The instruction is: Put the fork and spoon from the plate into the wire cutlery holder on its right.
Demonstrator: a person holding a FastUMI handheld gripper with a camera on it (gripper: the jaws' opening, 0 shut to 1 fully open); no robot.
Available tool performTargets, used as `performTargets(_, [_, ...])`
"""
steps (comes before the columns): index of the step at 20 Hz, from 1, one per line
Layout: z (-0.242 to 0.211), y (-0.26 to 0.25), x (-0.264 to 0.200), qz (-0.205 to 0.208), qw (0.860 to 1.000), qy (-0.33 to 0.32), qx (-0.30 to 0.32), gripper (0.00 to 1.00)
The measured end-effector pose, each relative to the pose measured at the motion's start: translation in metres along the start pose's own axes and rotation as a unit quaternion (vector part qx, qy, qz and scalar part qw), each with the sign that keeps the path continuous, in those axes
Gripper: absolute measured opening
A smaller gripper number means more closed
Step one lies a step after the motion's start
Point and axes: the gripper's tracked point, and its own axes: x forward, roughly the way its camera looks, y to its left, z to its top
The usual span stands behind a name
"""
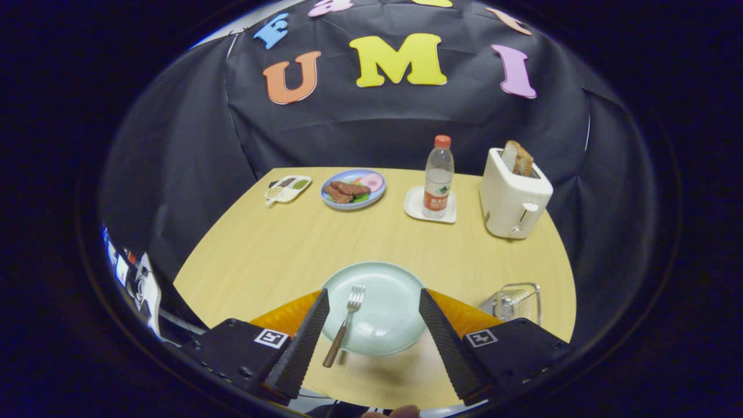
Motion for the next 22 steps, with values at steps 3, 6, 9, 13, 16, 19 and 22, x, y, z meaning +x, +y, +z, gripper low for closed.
performTargets(3, [-0.028, 0.012, 0.026, -0.003, 1.000, 0.026, 0.015, 0.95])
performTargets(6, [-0.053, 0.021, 0.051, -0.009, 0.999, 0.048, 0.011, 0.97])
performTargets(9, [-0.071, 0.023, 0.074, -0.021, 0.997, 0.068, 0.008, 0.97])
performTargets(13, [-0.091, 0.024, 0.095, -0.030, 0.995, 0.095, 0.016, 0.79])
performTargets(16, [-0.101, 0.029, 0.104, -0.032, 0.993, 0.115, 0.022, 0.71])
performTargets(19, [-0.105, 0.034, 0.106, -0.034, 0.991, 0.129, 0.031, 0.36])
performTargets(22, [-0.109, 0.031, 0.109, -0.041, 0.988, 0.142, 0.045, 0.22])
